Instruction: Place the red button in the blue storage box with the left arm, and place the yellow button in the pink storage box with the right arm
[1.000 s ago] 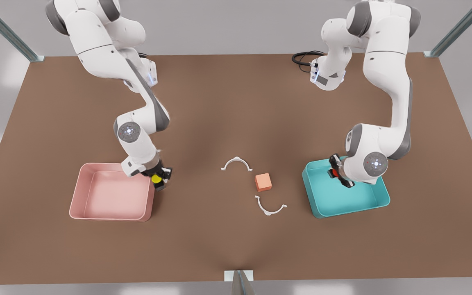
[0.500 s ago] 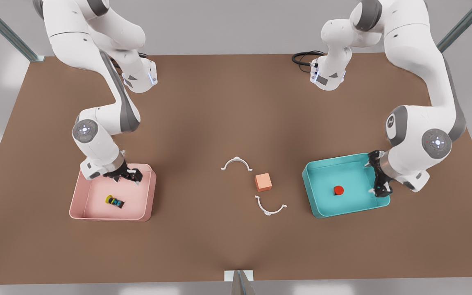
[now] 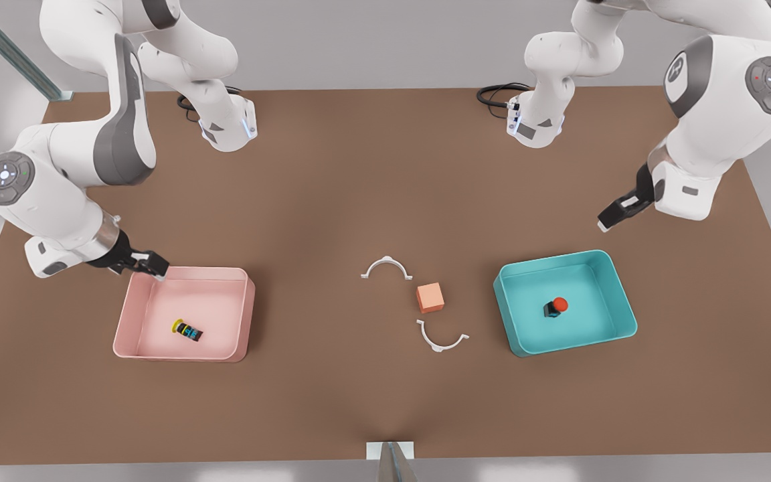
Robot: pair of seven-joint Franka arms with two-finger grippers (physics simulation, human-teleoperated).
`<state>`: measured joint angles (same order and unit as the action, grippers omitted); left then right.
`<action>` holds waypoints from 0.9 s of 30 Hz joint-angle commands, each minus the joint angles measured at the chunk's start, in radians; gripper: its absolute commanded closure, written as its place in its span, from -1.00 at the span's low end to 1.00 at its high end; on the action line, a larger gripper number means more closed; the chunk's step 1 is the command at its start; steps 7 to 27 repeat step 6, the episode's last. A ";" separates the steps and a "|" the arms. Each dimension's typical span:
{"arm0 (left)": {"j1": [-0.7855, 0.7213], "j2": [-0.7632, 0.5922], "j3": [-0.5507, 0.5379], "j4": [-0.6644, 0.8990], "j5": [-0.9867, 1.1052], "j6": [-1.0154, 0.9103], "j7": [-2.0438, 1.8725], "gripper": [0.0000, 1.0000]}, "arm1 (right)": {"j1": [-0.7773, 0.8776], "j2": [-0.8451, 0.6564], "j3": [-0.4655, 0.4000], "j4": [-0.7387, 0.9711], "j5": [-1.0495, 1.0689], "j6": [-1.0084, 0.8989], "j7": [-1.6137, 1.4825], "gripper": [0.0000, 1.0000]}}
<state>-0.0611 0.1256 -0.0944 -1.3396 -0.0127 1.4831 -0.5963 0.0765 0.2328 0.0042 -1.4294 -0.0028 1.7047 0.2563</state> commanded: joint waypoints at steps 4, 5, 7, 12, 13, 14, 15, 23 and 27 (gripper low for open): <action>0.001 0.011 -0.001 0.000 0.000 0.002 0.727 -1.00 | 0.000 0.002 -0.001 0.001 -0.005 -0.056 -0.147 -1.00; 0.001 0.011 -0.001 0.000 0.000 0.002 0.727 -1.00 | 0.000 0.002 -0.001 0.001 -0.005 -0.056 -0.147 -1.00; 0.001 0.012 -0.001 0.000 0.000 0.002 0.727 -1.00 | -0.001 0.002 -0.001 0.001 -0.005 -0.056 -0.147 -1.00; 0.001 0.012 -0.001 0.000 0.000 0.002 0.727 -1.00 | -0.001 0.002 -0.001 0.001 -0.005 -0.056 -0.147 -1.00; 0.001 0.012 -0.001 0.000 0.000 0.002 0.727 -1.00 | -0.001 0.002 -0.001 0.001 -0.005 -0.056 -0.147 -1.00; 0.001 0.012 -0.001 0.000 0.000 0.002 0.727 -1.00 | -0.001 0.002 -0.001 0.001 -0.005 -0.056 -0.147 -1.00; 0.001 0.012 -0.001 0.000 0.000 0.002 0.727 -1.00 | -0.001 0.002 -0.001 0.001 -0.005 -0.056 -0.147 -1.00; 0.001 0.012 -0.001 0.000 0.000 0.002 0.727 -1.00 | -0.001 0.002 -0.001 0.001 -0.005 -0.056 -0.147 -1.00; 0.001 0.012 -0.001 0.000 0.000 0.002 0.727 -1.00 | -0.001 0.002 -0.001 0.001 -0.005 -0.056 -0.147 -1.00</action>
